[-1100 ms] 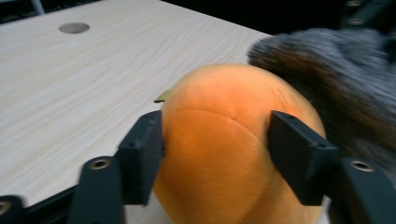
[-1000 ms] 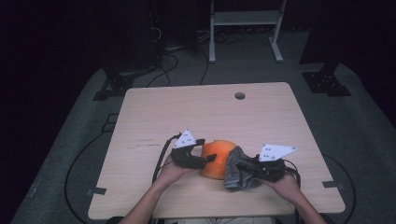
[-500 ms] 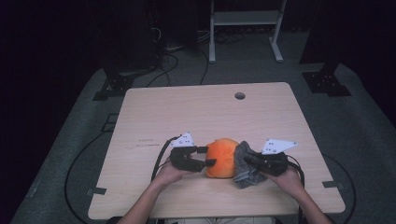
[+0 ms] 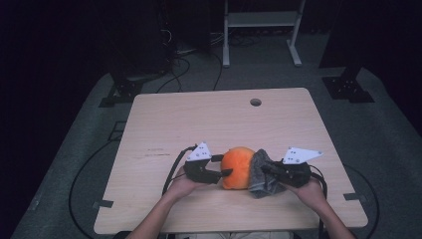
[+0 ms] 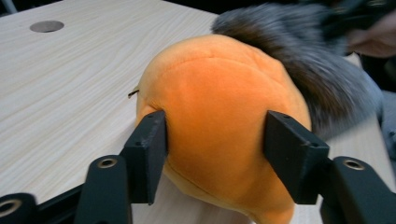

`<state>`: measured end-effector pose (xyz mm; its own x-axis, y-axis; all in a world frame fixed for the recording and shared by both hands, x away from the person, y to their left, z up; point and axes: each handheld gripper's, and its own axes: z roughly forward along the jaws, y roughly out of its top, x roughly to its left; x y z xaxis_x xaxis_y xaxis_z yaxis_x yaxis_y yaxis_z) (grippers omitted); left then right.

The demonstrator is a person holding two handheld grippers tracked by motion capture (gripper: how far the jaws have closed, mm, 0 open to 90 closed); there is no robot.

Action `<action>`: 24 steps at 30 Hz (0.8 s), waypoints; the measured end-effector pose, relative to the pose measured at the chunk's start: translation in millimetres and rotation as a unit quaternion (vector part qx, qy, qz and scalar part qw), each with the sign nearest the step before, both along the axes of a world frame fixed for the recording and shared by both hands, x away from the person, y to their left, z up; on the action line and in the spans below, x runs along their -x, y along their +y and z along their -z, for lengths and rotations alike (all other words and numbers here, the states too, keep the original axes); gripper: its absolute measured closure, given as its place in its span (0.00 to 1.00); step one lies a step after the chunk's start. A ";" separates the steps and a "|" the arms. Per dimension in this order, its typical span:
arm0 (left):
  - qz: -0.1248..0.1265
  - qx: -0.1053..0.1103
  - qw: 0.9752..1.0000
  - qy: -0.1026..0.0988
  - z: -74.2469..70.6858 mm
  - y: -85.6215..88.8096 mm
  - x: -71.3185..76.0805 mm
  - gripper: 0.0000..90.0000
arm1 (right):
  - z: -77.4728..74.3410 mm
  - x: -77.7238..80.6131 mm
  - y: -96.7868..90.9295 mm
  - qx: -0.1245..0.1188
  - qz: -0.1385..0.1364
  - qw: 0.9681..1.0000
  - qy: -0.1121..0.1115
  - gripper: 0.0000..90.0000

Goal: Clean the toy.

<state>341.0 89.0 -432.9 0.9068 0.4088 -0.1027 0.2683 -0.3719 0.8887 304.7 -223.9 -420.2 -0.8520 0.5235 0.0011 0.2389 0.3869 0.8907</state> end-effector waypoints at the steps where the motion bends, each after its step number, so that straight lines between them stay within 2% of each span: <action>1: -0.001 -0.001 1.000 0.002 -0.2 -2.0 -0.5 0.45 | -3.9 5.2 5.0 -0.002 -0.013 1.000 -0.009 0.90; 4: -0.001 -0.013 1.000 0.014 -1.9 -7.2 -1.4 0.45 | -7.4 17.6 28.8 0.022 -0.050 0.998 -0.029 0.90; 7: -0.004 -0.016 1.000 0.021 0.0 -5.2 -1.8 0.46 | 0.8 20.1 41.4 0.054 -0.051 0.997 -0.037 0.90; 10: -0.006 -0.016 1.000 0.022 1.9 -3.6 -3.0 0.45 | 6.5 18.0 31.8 0.059 -0.037 0.997 -0.031 0.90; 13: -0.006 -0.016 1.000 0.020 2.6 -4.5 -3.6 0.44 | 10.3 17.5 15.7 0.072 -0.006 0.997 -0.027 0.90; 14: -0.008 -0.015 1.000 0.020 2.9 -4.6 -3.7 0.42 | 11.3 18.5 7.0 0.061 0.003 0.998 -0.022 0.90; 16: -0.014 -0.009 1.000 0.018 2.7 -4.8 -4.0 0.39 | 10.9 20.3 6.1 0.055 0.003 0.998 -0.023 0.90; 18: -0.021 -0.002 0.999 0.024 3.4 -6.9 -4.6 0.35 | 8.9 24.5 10.8 0.049 -0.016 0.998 -0.028 0.90; 20: -0.023 -0.005 0.999 0.022 4.0 -9.4 -5.4 0.36 | 8.1 28.6 21.7 0.046 -0.043 0.998 -0.031 0.90; 22: -0.026 -0.013 0.999 0.021 4.5 -12.6 -5.0 0.40 | 9.5 31.3 34.4 0.060 -0.062 0.996 -0.038 0.90; 24: -0.026 -0.020 0.999 0.022 5.2 -13.2 -5.9 0.41 | 12.8 31.4 41.9 0.085 -0.067 0.993 -0.046 0.90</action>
